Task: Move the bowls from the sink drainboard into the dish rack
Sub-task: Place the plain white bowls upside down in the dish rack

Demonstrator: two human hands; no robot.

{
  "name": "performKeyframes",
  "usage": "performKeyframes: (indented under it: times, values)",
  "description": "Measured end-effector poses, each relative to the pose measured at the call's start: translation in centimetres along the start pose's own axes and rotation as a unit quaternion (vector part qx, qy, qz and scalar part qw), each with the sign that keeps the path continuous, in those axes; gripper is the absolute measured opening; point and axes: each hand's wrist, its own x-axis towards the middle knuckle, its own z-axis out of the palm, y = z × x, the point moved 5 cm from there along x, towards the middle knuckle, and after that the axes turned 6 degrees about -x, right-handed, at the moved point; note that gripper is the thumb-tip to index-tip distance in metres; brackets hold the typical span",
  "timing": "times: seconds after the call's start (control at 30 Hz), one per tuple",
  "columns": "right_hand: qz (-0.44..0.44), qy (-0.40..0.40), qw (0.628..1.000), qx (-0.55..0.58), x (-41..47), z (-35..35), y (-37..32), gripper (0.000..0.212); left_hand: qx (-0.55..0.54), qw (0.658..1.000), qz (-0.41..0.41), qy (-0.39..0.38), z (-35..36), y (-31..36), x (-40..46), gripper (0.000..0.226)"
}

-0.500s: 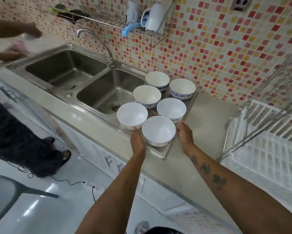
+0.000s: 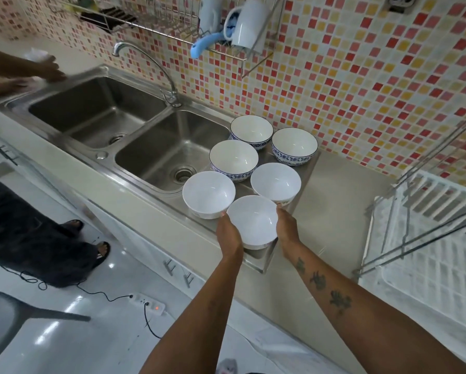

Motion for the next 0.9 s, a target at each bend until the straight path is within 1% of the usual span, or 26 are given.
performKeyframes:
  times: [0.2, 0.3, 0.4, 0.6, 0.73, 0.8, 0.9]
  values:
    - [-0.007, -0.004, 1.000, -0.015, 0.2, 0.2, 0.1, 0.037, 0.031, 0.999, 0.011, -0.003, 0.0, -0.1, 0.0, 0.040]
    - [-0.007, -0.003, 1.000, -0.029, 0.4, 0.3, 0.3, 0.038, 0.045, 0.999, 0.016, -0.010, 0.0, 0.1, -0.2, 0.043]
    - [-0.002, -0.002, 0.999, -0.032, 0.1, 0.2, 0.3, 0.038, 0.044, 0.999, 0.003, -0.011, -0.1, 0.3, -0.5, 0.044]
    - [0.014, 0.009, 1.000, 0.025, -1.8, -0.6, -0.2, 0.036, 0.007, 1.000, -0.006, -0.011, 0.3, 1.3, -2.1, 0.042]
    - [-0.026, 0.027, 0.997, 0.073, -4.2, -2.1, -2.8, 0.034, -0.028, 0.999, -0.005, -0.031, 1.4, 3.5, -4.6, 0.036]
    - [-0.063, 0.044, 0.992, 0.102, -5.9, -3.3, -4.9, 0.036, -0.056, 0.997, 0.007, -0.054, 2.5, 5.2, -6.1, 0.031]
    - [-0.135, 0.068, 0.980, 0.131, -9.3, -5.5, -9.2, 0.028, -0.081, 0.992, 0.013, -0.092, 4.5, 8.5, -8.9, 0.025]
